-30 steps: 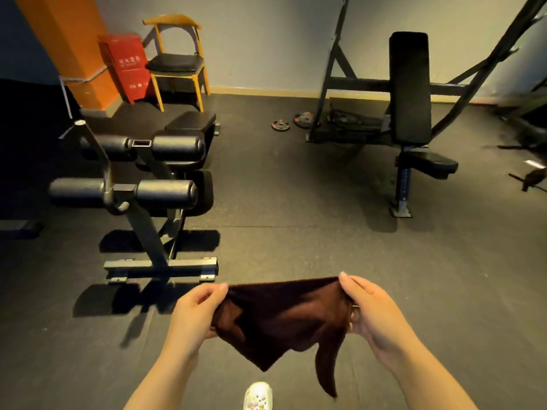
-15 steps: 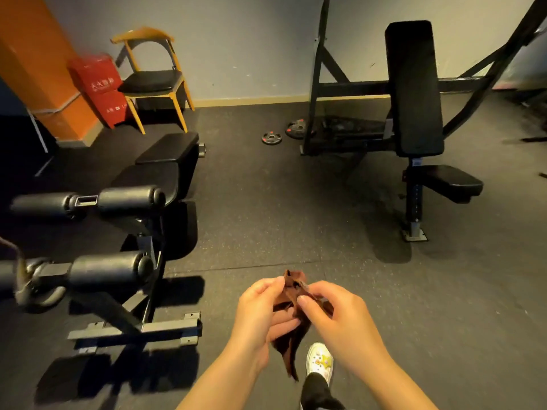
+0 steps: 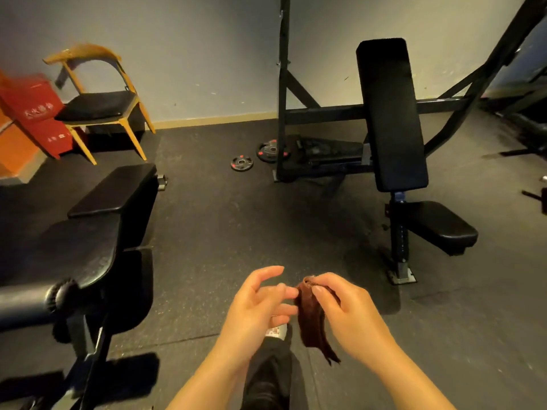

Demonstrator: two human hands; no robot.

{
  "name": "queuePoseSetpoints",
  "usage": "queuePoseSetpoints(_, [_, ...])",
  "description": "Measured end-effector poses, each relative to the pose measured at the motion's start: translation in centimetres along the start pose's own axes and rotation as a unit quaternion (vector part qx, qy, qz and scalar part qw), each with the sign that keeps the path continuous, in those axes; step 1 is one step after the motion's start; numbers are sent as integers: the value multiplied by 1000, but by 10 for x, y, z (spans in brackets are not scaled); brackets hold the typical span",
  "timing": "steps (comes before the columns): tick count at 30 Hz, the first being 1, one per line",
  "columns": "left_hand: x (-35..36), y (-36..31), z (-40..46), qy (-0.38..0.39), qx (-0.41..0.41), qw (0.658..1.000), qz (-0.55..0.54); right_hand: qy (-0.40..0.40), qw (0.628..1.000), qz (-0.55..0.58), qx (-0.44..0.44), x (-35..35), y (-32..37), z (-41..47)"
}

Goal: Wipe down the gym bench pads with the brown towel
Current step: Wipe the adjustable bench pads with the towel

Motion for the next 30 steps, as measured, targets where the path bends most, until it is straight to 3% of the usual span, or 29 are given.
queuePoseSetpoints(3, [-17, -47, 88, 40, 89, 986, 138, 43, 997, -59, 4, -36, 1, 76])
queuePoseSetpoints(7, [-1, -109, 206, 180, 155, 936, 259, 71, 996, -61, 4, -85, 16, 176])
queuePoseSetpoints(12, [11, -159, 329, 261, 169, 900, 306, 27, 1000, 1, -3, -157, 26, 275])
queuePoseSetpoints(15, [9, -189, 393, 247, 183, 891, 335, 5, 1000, 9, -1, -200, 22, 322])
queuePoseSetpoints(20, [7, -246, 492, 161, 240, 871, 398, -58, 998, 16, 0, -278, -9, 420])
queuePoseSetpoints(25, [24, -283, 587, 115, 279, 857, 418, -58, 997, 54, 19, -336, -69, 525])
queuePoseSetpoints(30, [69, -348, 684, 87, 344, 820, 448, -49, 993, 101, 26, -416, -101, 618])
Point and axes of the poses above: each hand's wrist, its own z-axis towards the middle knuckle, its own x-axis out of the palm, y = z × x, the point moved 10 cm from there along z, towards the middle knuckle, and after that the axes turned 9 degrees about y, right-handed, at the moved point
